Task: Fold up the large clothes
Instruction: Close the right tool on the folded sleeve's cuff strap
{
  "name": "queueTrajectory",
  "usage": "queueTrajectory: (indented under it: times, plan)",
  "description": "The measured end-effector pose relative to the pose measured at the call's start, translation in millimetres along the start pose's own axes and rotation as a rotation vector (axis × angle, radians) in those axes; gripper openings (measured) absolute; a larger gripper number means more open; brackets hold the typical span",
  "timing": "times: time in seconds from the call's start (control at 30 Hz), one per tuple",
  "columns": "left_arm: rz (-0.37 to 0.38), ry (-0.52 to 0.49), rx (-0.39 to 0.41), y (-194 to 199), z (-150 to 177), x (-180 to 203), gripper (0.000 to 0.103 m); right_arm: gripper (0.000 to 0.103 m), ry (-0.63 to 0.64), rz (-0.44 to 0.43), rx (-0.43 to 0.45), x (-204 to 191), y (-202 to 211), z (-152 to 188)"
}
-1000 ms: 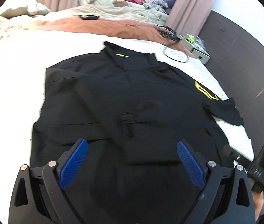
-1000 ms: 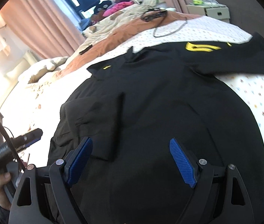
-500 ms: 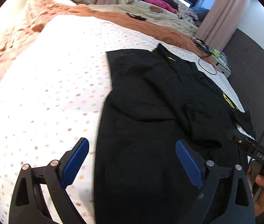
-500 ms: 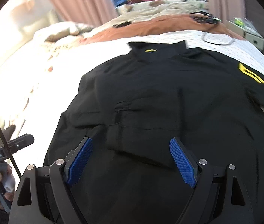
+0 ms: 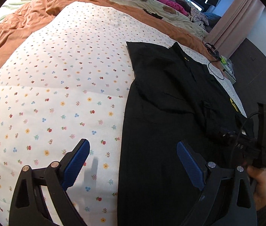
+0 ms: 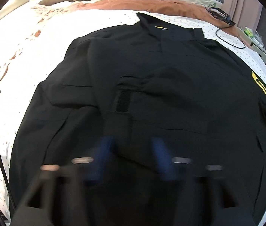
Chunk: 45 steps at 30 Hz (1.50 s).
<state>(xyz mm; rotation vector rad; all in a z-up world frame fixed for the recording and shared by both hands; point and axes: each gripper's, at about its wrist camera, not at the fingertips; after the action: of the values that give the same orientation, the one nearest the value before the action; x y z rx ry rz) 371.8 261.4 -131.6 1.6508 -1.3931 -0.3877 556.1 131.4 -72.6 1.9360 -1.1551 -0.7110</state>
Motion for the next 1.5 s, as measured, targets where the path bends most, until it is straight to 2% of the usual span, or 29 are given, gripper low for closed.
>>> queueTrajectory:
  times: [0.03, 0.13, 0.3, 0.5, 0.57, 0.6, 0.63, 0.67, 0.7, 0.83, 0.97, 1.1, 1.17, 1.2, 1.23, 1.27, 1.3, 1.37, 1.5]
  plan:
    - [-0.001, -0.005, -0.005, -4, -1, 2, 0.096, 0.008, -0.021, -0.017, 0.0, 9, 3, -3]
    - [-0.002, -0.022, -0.019, -14, -6, 11, 0.096, 0.002, -0.039, -0.009, 0.043, 27, 17, -9]
    - [0.001, -0.044, -0.029, -23, -10, 18, 0.096, 0.001, -0.078, -0.011, 0.104, 56, 41, -15]
    - [-0.008, -0.037, -0.039, -24, -8, 16, 0.096, 0.003, -0.082, -0.092, 0.067, 42, 38, -12]
    - [-0.015, -0.043, -0.044, -21, -6, 13, 0.096, 0.006, -0.075, -0.087, 0.079, 33, 40, -10]
    - [-0.021, -0.041, -0.045, -19, -5, 11, 0.096, 0.02, -0.074, -0.093, 0.076, 29, 35, -9]
    - [-0.019, -0.035, -0.045, -17, -4, 8, 0.096, 0.057, -0.077, -0.11, 0.064, 26, 31, -9]
    - [-0.015, -0.029, -0.044, -14, -3, 5, 0.096, 0.079, -0.077, -0.122, 0.054, 24, 28, -7]
    - [-0.013, -0.02, -0.042, -12, -3, 2, 0.096, 0.095, -0.074, -0.133, 0.049, 19, 24, -7]
    - [-0.015, 0.011, -0.021, -4, -2, -12, 0.096, 0.095, -0.052, -0.125, 0.028, 8, 14, -7]
    - [-0.007, 0.026, -0.013, -1, 1, -18, 0.096, 0.095, 0.029, -0.01, 0.04, -10, -2, -6]
    - [-0.011, 0.023, -0.019, -4, 5, -22, 0.096, 0.094, 0.044, 0.056, 0.021, -23, -25, -7]
    - [-0.014, 0.021, -0.028, -8, 5, -23, 0.096, 0.083, 0.089, 0.116, 0.008, -32, -37, -6]
    - [-0.014, 0.02, -0.032, -9, 5, -24, 0.096, 0.058, 0.108, 0.161, 0.0, -34, -44, -6]
    - [-0.015, 0.018, -0.034, -10, 5, -24, 0.096, 0.046, 0.112, 0.195, -0.005, -34, -48, -7]
    - [-0.015, 0.016, -0.035, -11, 5, -23, 0.096, 0.043, 0.101, 0.191, -0.005, -33, -50, -10]
    - [-0.016, 0.012, -0.035, -12, 4, -22, 0.096, 0.032, 0.078, 0.169, -0.004, -29, -48, -13]
    - [-0.018, 0.002, -0.037, -15, 1, -19, 0.096, 0.028, 0.05, 0.134, 0.012, -22, -40, -21]
    - [-0.024, -0.013, -0.047, -26, -9, -11, 0.096, 0.026, 0.054, 0.117, 0.066, -2, -12, -31]
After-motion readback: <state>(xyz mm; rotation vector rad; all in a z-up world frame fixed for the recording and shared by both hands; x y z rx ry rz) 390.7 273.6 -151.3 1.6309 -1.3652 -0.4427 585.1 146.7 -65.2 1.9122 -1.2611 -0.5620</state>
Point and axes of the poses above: each gripper's, at about its wrist camera, not at the fingertips, and y roughly against the way its jaws point, x to its right, z to its underside, and after that the axes turned 6 degrees about -y, right-handed
